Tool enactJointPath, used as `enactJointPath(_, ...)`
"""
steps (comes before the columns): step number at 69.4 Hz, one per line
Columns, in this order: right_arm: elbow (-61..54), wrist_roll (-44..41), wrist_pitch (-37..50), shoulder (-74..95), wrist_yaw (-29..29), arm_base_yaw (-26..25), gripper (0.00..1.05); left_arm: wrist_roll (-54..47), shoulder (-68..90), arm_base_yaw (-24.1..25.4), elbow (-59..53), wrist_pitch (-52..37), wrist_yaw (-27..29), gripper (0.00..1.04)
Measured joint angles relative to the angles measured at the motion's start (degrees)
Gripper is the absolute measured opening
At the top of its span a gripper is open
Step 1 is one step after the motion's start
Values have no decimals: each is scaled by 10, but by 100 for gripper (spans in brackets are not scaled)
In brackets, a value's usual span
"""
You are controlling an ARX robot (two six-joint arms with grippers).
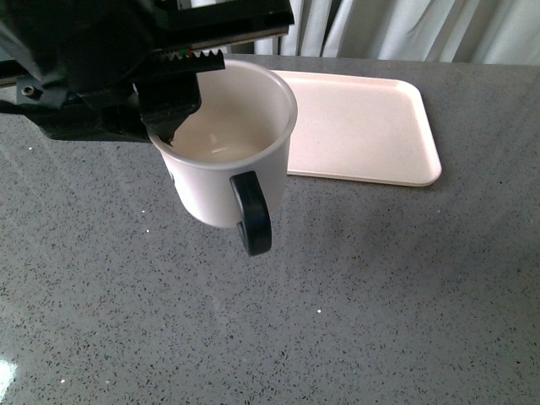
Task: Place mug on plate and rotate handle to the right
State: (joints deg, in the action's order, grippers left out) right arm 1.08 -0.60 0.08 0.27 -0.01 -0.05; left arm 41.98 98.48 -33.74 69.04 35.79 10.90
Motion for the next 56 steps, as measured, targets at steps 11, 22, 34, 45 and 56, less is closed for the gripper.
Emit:
enactJointPath(11, 0, 0, 0, 0, 0, 0, 96, 19, 83, 3, 112, 18, -4, 2)
enactJointPath(22, 0, 0, 0, 0, 0, 0, 96, 36, 155, 11, 218, 43, -6, 2)
enactJointPath(34, 0, 0, 0, 0, 0, 0, 96, 66, 237, 26, 312, 74, -12, 2)
enactJointPath(45, 0, 0, 0, 0, 0, 0, 96, 95, 300, 31, 386, 95, -17, 2)
enactJointPath(56, 0, 0, 0, 0, 0, 0, 96, 109, 357, 25, 468, 123, -17, 2)
